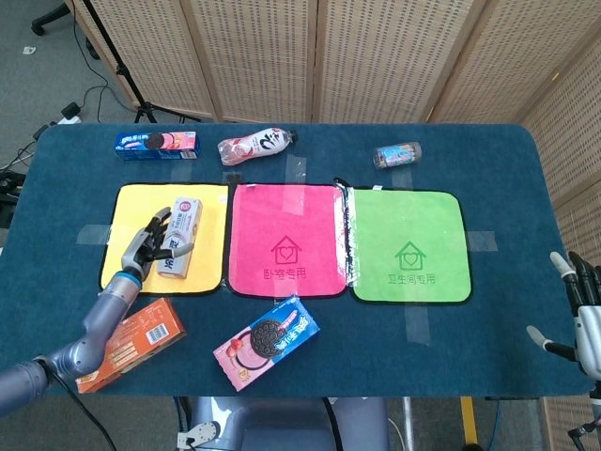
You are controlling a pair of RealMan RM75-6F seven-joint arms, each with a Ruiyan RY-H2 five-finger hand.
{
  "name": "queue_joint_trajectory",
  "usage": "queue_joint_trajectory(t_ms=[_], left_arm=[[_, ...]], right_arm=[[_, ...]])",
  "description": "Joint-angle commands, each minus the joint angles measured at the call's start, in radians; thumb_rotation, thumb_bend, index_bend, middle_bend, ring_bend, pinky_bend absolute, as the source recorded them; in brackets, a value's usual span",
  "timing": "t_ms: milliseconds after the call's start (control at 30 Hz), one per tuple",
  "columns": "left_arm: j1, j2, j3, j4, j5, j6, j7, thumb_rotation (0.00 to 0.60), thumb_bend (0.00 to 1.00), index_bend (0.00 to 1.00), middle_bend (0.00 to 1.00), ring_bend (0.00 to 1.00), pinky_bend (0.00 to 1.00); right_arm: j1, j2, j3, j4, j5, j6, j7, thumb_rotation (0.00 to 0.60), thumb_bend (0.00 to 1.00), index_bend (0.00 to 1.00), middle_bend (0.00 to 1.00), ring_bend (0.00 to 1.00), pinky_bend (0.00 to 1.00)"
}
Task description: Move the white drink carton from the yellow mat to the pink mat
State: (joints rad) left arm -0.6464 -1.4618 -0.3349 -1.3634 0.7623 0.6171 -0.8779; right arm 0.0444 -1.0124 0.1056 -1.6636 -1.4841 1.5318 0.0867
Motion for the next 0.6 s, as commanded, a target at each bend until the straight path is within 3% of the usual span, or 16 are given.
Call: queue_joint_trajectory(t_ms=[33,600], left_arm=[[-0.029,-0.031,-0.007,-0.025,-0.04,0.026,0.064,0.6,0.05,0.0,0.0,0.0,0.0],[-0.132,-0.198,-0.076,-0.073,-0.172,0.151,0.312,0.6,0.05,0.0,0.0,0.0,0.0]], right_arm=[[0.0,0.001,0.0,0.0,0.0,0.0,0.003,0.6,0.0,0.0,0.0,0.0,0.0],[0.003,0.009,0.004,0.006,0.014,-0.012,0.026,0.6,0.0,0.0,0.0,0.0,0.0]])
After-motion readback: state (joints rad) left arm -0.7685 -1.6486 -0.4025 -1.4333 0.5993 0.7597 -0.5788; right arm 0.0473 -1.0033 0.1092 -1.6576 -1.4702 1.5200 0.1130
